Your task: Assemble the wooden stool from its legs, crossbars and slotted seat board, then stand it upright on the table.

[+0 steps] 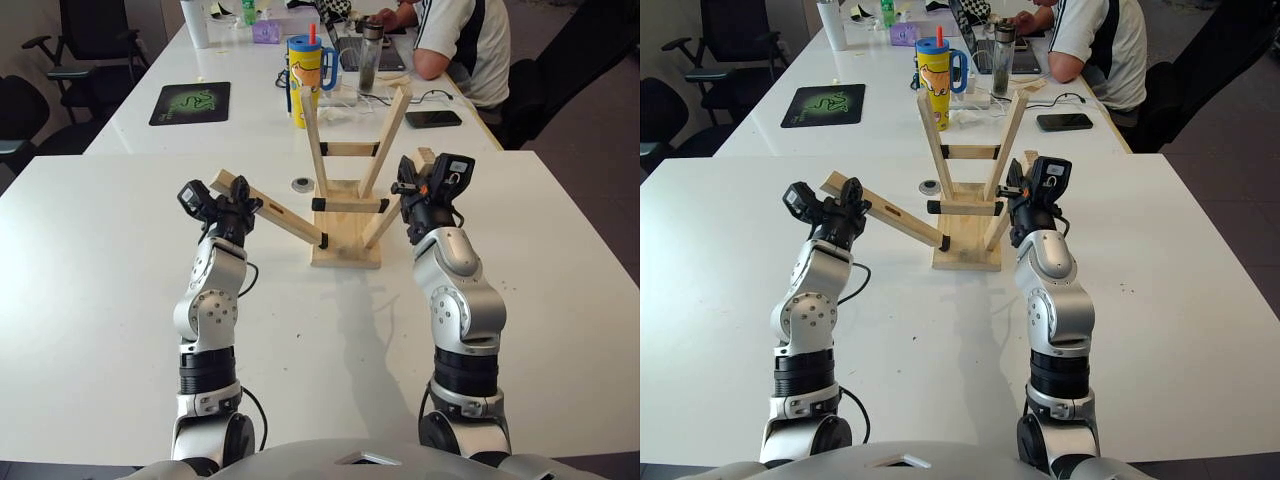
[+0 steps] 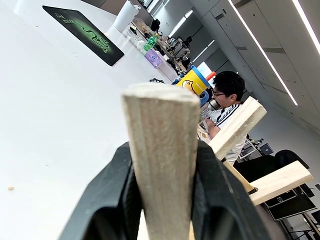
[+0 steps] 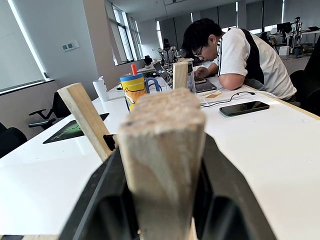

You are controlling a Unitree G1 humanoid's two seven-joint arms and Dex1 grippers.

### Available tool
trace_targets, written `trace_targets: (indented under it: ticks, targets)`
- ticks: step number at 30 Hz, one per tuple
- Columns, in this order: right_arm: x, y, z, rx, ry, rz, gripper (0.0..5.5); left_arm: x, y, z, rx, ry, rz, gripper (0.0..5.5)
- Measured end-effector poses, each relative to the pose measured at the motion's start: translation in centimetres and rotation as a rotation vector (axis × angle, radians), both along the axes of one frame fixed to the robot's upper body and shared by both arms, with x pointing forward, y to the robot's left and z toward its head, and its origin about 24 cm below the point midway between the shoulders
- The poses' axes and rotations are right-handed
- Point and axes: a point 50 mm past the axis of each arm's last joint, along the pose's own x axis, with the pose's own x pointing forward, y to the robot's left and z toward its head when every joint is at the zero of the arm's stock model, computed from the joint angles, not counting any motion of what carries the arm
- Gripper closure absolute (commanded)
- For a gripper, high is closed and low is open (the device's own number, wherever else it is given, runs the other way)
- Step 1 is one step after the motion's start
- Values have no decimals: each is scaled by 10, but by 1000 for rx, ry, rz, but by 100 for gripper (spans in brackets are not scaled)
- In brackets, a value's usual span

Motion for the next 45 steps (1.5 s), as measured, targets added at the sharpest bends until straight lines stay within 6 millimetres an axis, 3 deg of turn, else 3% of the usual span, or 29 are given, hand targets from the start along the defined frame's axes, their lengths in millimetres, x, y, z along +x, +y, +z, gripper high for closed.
trace_targets:
  ticks: [13,24,29,36,45]
  targets:
    - [1,2,-2,2,-13,-12,448,6,-14,1,139,-64,24,446]
    - [0,4,-2,11,-13,-12,448,8,-18,2,130,2,87,446]
    - [-1,6,-2,3,-13,-6,448,0,-34,14,290,-45,48,446]
    - [-6,6,-3,-4,-3,0,448,-25,-43,12,436,-95,16,445]
    - [-11,10,-2,-18,-5,23,448,-33,-57,16,557,-134,-9,445]
